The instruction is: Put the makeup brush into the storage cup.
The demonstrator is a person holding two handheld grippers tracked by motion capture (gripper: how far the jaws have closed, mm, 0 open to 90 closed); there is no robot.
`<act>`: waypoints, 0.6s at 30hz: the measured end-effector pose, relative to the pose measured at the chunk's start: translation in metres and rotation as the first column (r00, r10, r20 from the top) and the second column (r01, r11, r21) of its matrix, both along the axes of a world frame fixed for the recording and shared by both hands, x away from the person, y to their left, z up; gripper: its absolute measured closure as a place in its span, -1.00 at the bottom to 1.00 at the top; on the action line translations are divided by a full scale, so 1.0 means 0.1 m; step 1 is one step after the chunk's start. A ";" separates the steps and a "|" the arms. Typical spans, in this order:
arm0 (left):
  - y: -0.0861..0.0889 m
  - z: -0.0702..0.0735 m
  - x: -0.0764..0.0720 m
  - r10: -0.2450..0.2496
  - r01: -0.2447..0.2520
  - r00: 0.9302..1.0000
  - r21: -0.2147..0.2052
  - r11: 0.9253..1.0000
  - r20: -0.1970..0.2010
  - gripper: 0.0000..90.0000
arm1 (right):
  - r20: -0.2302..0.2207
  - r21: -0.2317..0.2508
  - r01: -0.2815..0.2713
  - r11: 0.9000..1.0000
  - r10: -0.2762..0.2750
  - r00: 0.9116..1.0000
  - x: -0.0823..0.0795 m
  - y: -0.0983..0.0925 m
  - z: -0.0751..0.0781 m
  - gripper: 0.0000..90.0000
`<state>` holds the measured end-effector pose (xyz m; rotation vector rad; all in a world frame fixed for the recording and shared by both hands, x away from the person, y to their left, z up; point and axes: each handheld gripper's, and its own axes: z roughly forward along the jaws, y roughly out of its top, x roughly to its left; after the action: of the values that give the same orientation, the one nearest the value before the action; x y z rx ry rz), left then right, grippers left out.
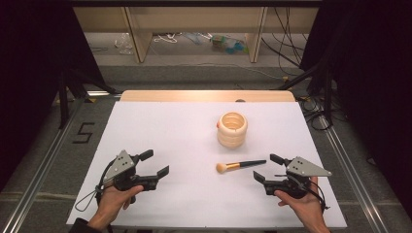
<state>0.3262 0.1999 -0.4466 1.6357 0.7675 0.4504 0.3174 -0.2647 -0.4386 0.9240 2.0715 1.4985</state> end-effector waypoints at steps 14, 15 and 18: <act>0.00 -0.01 0.00 0.001 -0.001 1.000 0.000 1.000 -0.006 -0.65 | -0.028 -0.055 -0.018 0.998 0.016 0.999 0.05 0.00 0.03 -0.64; 0.00 -0.01 0.00 0.001 -0.001 1.000 0.000 1.000 -0.006 -0.65 | -0.028 -0.055 -0.018 0.998 0.016 0.999 0.05 0.00 0.03 -0.64; 0.01 -0.01 0.00 0.001 -0.001 1.000 0.005 1.000 -0.005 -0.65 | -0.032 -0.059 -0.042 0.997 0.040 0.999 0.08 0.02 0.02 -0.65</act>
<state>0.3266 0.2005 -0.4477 1.6411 0.7717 0.4499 0.3258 -0.2629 -0.4363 0.8929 2.1575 1.4436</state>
